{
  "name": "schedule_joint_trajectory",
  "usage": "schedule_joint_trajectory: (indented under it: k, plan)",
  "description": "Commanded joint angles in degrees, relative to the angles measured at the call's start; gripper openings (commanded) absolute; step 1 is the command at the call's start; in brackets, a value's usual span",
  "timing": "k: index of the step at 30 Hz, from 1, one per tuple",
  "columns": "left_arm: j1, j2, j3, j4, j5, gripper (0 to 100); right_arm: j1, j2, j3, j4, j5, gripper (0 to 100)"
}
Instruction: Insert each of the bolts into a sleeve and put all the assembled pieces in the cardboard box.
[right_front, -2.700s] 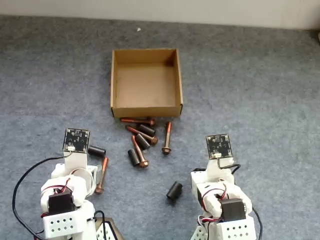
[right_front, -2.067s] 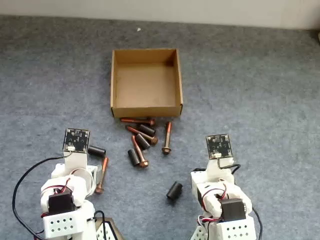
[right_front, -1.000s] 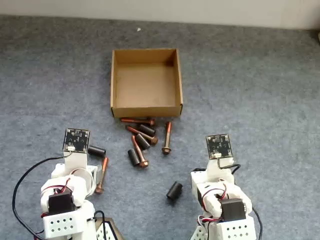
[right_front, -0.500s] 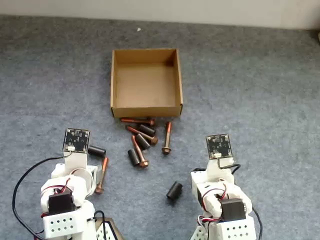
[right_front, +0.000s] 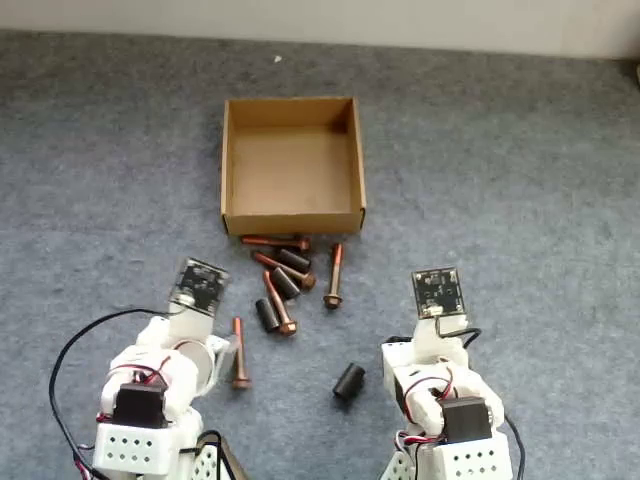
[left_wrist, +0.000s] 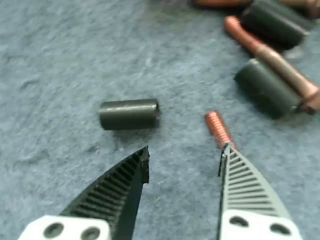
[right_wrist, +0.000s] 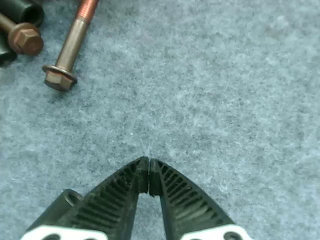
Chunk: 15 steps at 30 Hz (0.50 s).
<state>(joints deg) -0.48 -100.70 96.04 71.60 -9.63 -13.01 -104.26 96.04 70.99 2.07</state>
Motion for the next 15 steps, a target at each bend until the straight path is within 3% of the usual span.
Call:
schedule_joint_trajectory:
  k: [1, 9, 15]
  plan:
    - [2.07, 0.13, 1.27, 0.35, -0.53, 25, 0.75, -0.66, 8.84, 0.31, 0.35, 0.5]
    - [-3.91, 0.04, 0.57, 0.00, -0.53, 25, 7.25, -0.66, 0.40, 0.13, 0.44, 0.7]
    - [-13.85, 0.04, -3.82, -3.60, -0.53, 25, 7.60, -0.66, -2.95, -5.23, 0.44, 13.3]
